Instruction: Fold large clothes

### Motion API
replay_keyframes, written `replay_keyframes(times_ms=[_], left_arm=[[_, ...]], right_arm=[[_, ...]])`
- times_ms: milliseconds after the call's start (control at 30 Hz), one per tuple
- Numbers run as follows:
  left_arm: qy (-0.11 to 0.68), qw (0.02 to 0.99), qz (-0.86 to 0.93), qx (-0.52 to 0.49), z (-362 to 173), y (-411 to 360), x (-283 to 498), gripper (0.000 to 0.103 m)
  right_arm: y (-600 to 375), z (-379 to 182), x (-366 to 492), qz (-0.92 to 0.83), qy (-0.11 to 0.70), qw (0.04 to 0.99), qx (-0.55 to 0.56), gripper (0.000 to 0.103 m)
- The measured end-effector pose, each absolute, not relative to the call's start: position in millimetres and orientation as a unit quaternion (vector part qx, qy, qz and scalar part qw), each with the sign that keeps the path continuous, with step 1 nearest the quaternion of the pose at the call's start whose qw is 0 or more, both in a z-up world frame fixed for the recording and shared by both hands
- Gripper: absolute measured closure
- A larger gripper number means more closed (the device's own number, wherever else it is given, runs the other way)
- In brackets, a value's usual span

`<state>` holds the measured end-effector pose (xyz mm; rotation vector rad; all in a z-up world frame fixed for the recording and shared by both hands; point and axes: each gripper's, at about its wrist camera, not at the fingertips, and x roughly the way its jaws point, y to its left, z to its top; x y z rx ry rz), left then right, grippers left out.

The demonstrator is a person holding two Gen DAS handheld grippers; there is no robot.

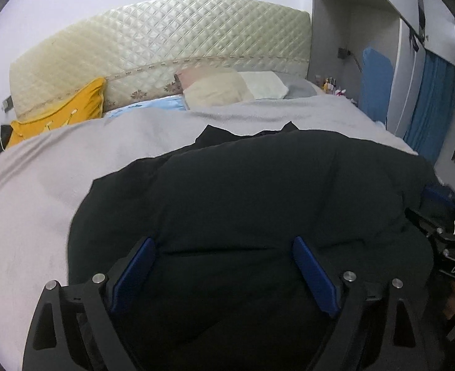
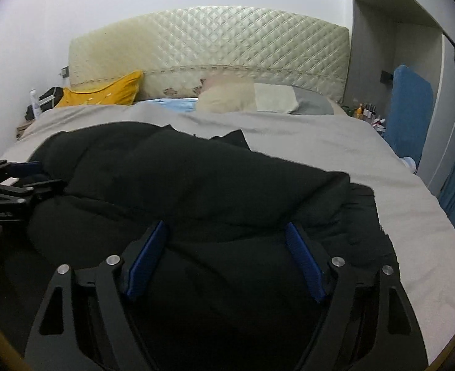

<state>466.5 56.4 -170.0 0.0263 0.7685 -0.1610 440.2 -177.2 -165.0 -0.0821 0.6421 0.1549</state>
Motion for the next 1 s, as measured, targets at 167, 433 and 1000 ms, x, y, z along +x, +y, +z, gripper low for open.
replay_keyframes(times_ms=[167,433,1000], left_arm=[[0.373,0.924,-0.079,0.009,-184.3,56.5,476.1,0.011],[0.369,0.927,-0.065,0.019,-198.7,52.0,481.7,0.009],[0.333,0.941,-0.058,-0.007,-64.2,71.2,361.2,0.009]], right_arm=[[-176.7,-181.4,449.4,0.079,0.315,0.944,-0.054,0.022],[-181.2,-199.6,462.9,0.097,0.324,0.94,-0.033,0.021],[-193.2,-71.0,354.0,0.094,0.299,0.95,-0.006,0.02]])
